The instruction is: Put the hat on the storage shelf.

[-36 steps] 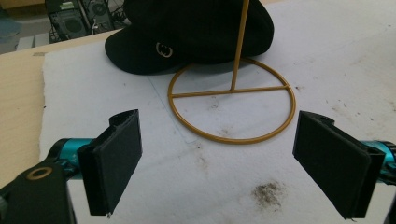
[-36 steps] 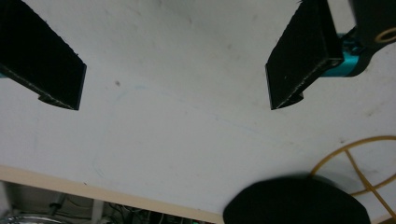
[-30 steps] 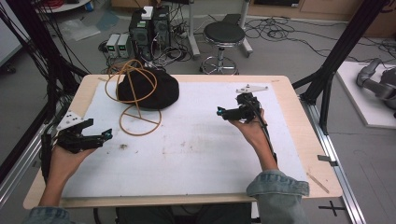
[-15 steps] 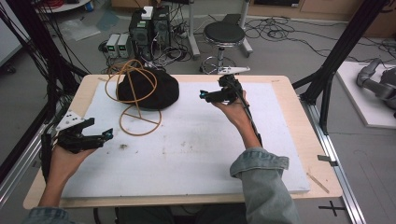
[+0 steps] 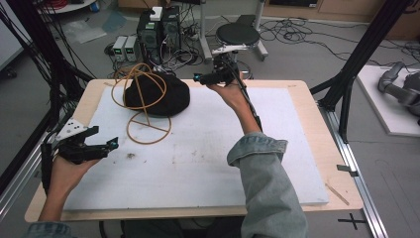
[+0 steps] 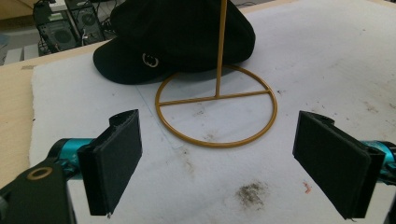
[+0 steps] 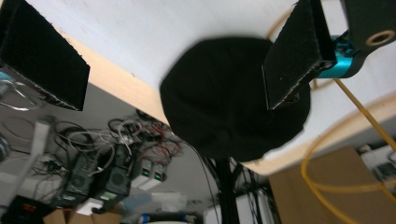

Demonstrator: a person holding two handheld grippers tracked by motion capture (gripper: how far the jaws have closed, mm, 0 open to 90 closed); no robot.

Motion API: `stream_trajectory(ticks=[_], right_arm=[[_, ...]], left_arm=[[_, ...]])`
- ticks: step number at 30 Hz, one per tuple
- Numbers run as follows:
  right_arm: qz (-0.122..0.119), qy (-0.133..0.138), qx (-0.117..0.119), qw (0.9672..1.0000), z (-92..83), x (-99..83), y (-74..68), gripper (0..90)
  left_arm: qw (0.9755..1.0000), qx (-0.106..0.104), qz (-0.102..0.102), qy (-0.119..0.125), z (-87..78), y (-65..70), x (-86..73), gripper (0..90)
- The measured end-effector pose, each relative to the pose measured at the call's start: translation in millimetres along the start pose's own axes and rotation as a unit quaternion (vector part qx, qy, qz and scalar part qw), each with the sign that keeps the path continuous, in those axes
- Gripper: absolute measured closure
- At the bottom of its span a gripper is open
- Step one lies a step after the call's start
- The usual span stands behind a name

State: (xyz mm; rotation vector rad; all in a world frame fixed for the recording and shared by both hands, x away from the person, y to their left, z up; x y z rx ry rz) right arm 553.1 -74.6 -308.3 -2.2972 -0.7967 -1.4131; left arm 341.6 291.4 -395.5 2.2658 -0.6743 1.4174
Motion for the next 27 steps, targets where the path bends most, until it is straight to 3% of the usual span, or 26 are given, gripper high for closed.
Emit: stream_trajectory(ticks=[2, 4, 6, 10, 14, 17, 18, 24, 27], right_arm=[[-0.008, 0.011, -0.001, 0.9999, 5.3, 7.7, -2.4, 8.0], [-0.008, 0.002, 0.001, 1.0, 11.3, 14.6, -3.9, 8.0], [-0.01, 0.021, 0.004, 0.9997, 14.7, 22.2, -6.1, 8.0], [-0.014, 0.03, 0.011, 0.9994, 22.4, 36.5, -12.4, 8.0], [-0.003, 0.05, 0.03, 0.9983, 35.5, 44.7, -18.0, 8.0], [0.02, 0.042, 0.035, 0.9983, 57.7, 39.8, -22.9, 7.9], [0.02, 0.042, 0.035, 0.9983, 57.7, 39.8, -22.9, 7.9], [0.065, 0.043, 0.017, 0.9968, 87.4, 27.7, -27.0, 8.0], [0.064, 0.031, 0.012, 0.9974, 102.9, 19.7, -27.4, 8.0]], left_arm=[[1.0, 0.0, -0.001, 0.002, -0.4, 0.1, 0.2, 16.0], [1.0, 0.001, 0.003, 0.0, -1.1, -0.2, 0.2, 16.0], [1.0, -0.001, 0.004, 0.0, -1.4, -0.4, 0.3, 16.1], [1.0, -0.002, 0.003, 0.0, -1.2, -1.0, -0.7, 16.0], [1.0, 0.0, 0.001, -0.001, -1.7, -2.7, -1.6, 16.0], [1.0, 0.002, 0.002, -0.001, -2.7, -3.3, -1.7, 16.0], [1.0, 0.002, 0.001, -0.001, -2.7, -3.3, -1.7, 16.0], [1.0, -0.003, 0.001, -0.003, -2.2, -2.5, -3.3, 16.0], [1.0, -0.002, 0.0, -0.003, -3.6, -3.8, -3.8, 16.0]])
Point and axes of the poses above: each handheld gripper's, and its own axes: z roughly forward along the jaws, x roughly out of its top, y roughly to its right, the point moved 4 cm from there along z, roughly forward along the jaws, and after that the axes turned 8 degrees about -x, right-handed, at the moved point
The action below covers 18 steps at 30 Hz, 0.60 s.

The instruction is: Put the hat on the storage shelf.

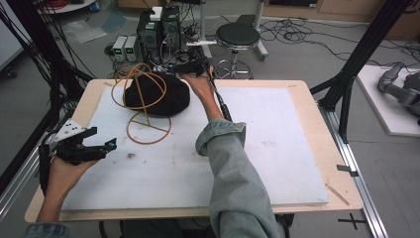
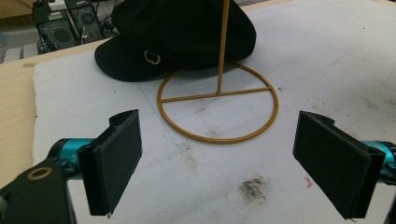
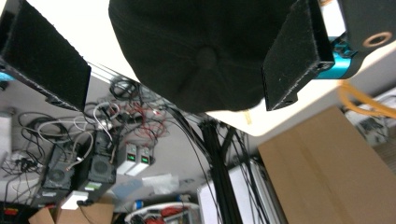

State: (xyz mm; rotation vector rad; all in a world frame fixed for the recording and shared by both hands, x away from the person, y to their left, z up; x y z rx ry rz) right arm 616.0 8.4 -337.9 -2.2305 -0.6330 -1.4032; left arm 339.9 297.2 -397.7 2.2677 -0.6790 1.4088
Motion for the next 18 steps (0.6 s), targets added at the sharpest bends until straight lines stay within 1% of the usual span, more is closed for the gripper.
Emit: stream_trajectory(ticks=[2, 4, 5, 10, 13, 18], right_arm=[[-0.003, -0.006, -0.001, 1.0, 8.3, -5.7, 0.3, 8.0], [0.006, -0.009, 0.006, 0.9999, 15.8, -10.8, 0.3, 8.0], [0.009, -0.012, 0.006, 0.9999, 19.0, -13.2, 0.1, 8.0], [0.014, -0.018, 0.02, 0.9995, 34.2, -23.3, -2.7, 8.0], [0.018, -0.028, 0.028, 0.9991, 42.5, -29.8, -4.3, 8.0], [0.006, -0.028, 0.027, 0.9992, 50.4, -36.3, -7.2, 8.4]], left_arm=[[1.0, 0.001, -0.001, 0.001, -1.1, -1.2, -0.1, 16.0], [1.0, 0.001, -0.002, 0.003, -1.6, -1.6, -0.1, 16.0], [1.0, 0.001, -0.002, 0.002, -1.7, -1.5, -0.1, 16.0], [1.0, 0.001, -0.001, 0.001, -2.3, -1.3, -0.3, 16.0], [1.0, 0.003, -0.002, 0.001, -2.2, -1.9, -1.0, 16.0], [1.0, 0.004, -0.005, -0.002, -1.8, -3.2, -2.5, 16.0]])
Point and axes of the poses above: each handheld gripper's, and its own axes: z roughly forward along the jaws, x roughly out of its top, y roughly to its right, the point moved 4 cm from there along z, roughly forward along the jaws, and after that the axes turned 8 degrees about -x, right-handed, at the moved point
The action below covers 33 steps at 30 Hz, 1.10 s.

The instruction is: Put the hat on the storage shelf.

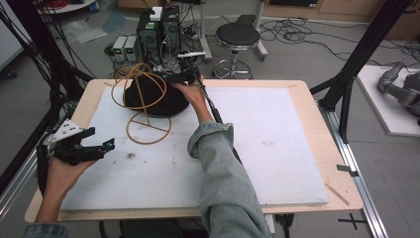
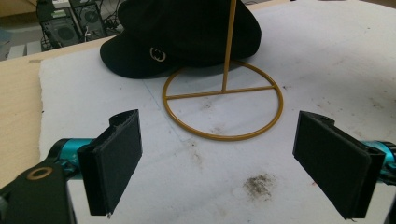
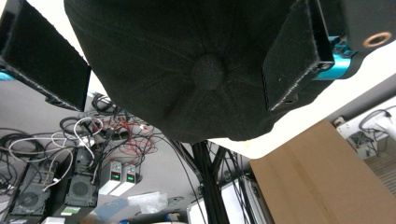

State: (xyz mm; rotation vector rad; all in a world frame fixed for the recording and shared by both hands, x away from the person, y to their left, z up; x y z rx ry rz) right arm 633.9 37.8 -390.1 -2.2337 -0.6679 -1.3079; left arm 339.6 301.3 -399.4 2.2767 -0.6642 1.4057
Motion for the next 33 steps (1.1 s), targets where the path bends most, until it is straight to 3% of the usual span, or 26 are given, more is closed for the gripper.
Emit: stream_trajectory(ticks=[2, 9, 21, 26, 33], right_arm=[[-0.008, 0.006, -0.003, 0.9999, 1.7, -0.7, -0.9, 13.3], [-0.012, 0.001, 0.002, 0.9999, 9.4, -5.5, -2.0, 13.5], [0.013, -0.016, 0.023, 0.9995, 23.5, -17.9, -4.9, 16.3], [0.009, -0.028, 0.024, 0.9993, 25.3, -20.4, -7.2, 25.6], [-0.017, -0.056, 0.015, 0.9981, 27.5, -23.2, -14.5, 52.7]], left_arm=[[1.0, 0.0, 0.001, 0.0, 0.3, 0.2, -0.1, 16.0], [1.0, -0.001, 0.001, 0.0, 0.1, 0.6, 0.2, 16.0], [1.0, -0.001, 0.004, 0.002, -0.8, 2.8, 1.9, 16.1], [1.0, -0.001, 0.004, 0.002, -0.8, 3.1, 2.0, 16.1], [1.0, 0.001, 0.007, 0.004, -1.9, 3.8, 3.5, 16.4]])
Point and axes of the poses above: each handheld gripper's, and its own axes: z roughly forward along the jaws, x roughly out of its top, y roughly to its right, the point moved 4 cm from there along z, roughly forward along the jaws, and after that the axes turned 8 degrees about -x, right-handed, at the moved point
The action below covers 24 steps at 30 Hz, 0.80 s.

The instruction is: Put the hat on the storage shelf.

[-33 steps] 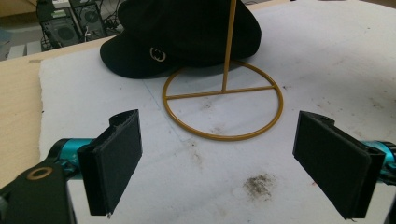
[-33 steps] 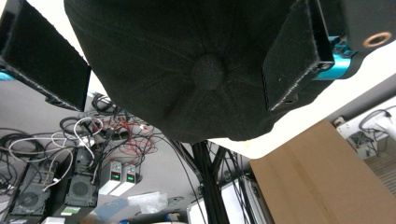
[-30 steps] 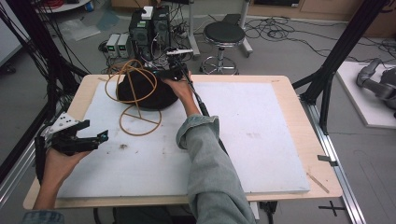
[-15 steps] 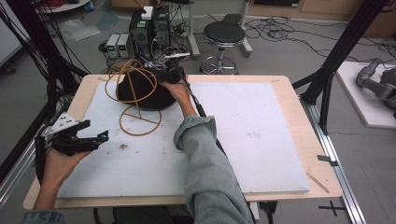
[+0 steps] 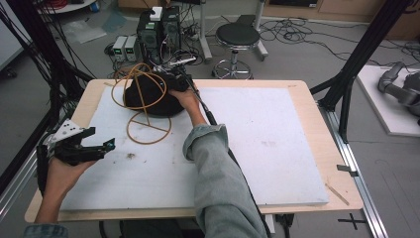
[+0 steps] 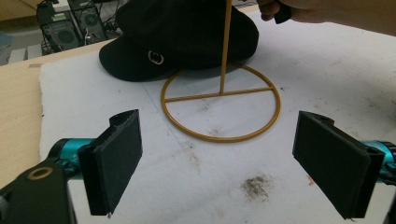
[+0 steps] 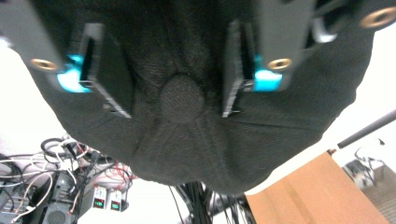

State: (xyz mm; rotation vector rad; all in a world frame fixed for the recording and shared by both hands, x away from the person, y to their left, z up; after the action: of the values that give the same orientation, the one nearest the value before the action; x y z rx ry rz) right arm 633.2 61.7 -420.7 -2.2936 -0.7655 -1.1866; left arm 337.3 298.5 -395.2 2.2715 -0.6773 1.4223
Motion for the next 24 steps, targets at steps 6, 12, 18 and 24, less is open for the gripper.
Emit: stream_trajectory(ticks=[6, 12, 18, 24], right_arm=[[-0.034, -0.004, -0.032, 0.9989, -8.6, 5.9, -6.2, 67.6], [-0.042, 0.006, -0.05, 0.9979, -24.0, 17.0, -9.2, 69.6], [-0.04, 0.019, -0.07, 0.9965, -41.7, 26.7, -9.6, 69.8], [-0.037, 0.036, -0.093, 0.9944, -65.4, 36.4, -4.4, 69.8]], left_arm=[[1.0, 0.001, 0.004, 0.004, -2.2, 1.5, 2.8, 16.4], [0.9999, -0.001, 0.01, 0.009, -4.4, 5.5, 6.9, 16.4], [0.9998, -0.001, 0.016, 0.014, -6.9, 9.5, 11.0, 16.4], [0.9996, 0.0, 0.02, 0.021, -10.4, 11.6, 15.0, 16.5]])
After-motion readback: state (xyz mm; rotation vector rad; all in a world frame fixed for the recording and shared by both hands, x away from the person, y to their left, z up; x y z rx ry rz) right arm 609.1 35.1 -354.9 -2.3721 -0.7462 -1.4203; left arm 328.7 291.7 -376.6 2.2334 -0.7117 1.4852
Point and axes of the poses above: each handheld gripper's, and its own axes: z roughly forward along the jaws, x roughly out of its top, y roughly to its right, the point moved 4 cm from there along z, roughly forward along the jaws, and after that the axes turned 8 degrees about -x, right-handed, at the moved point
